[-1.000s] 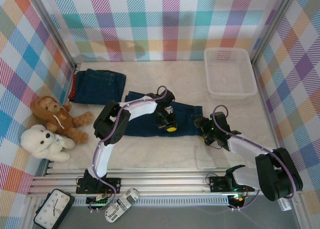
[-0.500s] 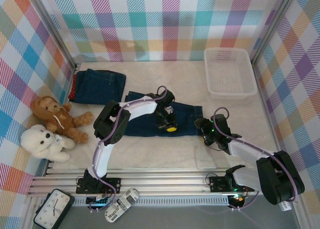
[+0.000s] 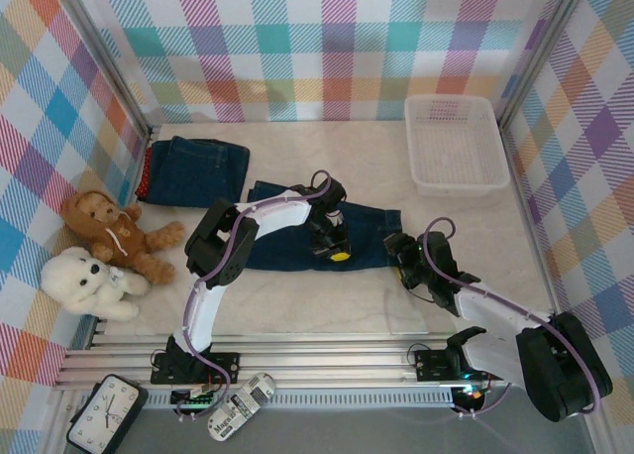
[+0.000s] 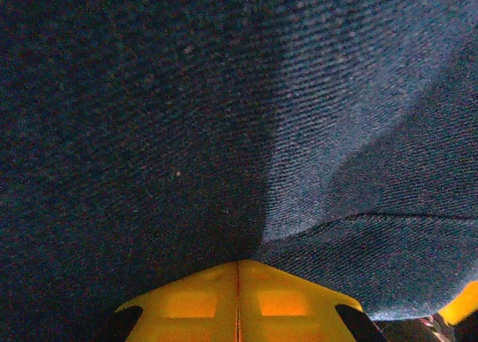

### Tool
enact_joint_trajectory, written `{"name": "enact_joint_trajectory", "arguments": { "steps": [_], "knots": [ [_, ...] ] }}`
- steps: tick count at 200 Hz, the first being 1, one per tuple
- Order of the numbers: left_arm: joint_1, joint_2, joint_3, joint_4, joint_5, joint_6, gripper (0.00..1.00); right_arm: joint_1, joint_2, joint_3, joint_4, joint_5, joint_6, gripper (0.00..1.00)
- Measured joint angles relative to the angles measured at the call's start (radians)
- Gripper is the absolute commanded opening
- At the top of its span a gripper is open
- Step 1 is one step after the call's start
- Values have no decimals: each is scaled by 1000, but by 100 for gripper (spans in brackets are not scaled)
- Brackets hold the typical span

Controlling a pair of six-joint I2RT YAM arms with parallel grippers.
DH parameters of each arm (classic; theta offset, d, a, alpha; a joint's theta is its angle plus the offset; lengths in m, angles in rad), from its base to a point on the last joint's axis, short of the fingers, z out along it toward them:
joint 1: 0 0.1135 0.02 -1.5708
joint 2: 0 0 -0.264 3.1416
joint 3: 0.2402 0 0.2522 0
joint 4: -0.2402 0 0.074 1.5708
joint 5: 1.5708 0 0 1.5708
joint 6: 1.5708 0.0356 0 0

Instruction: Fold and stack the skirts

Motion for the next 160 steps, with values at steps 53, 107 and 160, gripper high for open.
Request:
{"name": "enact_joint_trajectory", "arguments": {
  "steps": [53,107,160],
  "knots": [
    [0,0,2,3,9,4,19,0,51,-13,79,30,17,31],
    [-6,-11,31,-17,3,14,31,2,89,-13,128,33,-2,0],
    [-74,34,208,-114,24,80,29,3,91,-13,126,33,-5,0]
  ]
}}
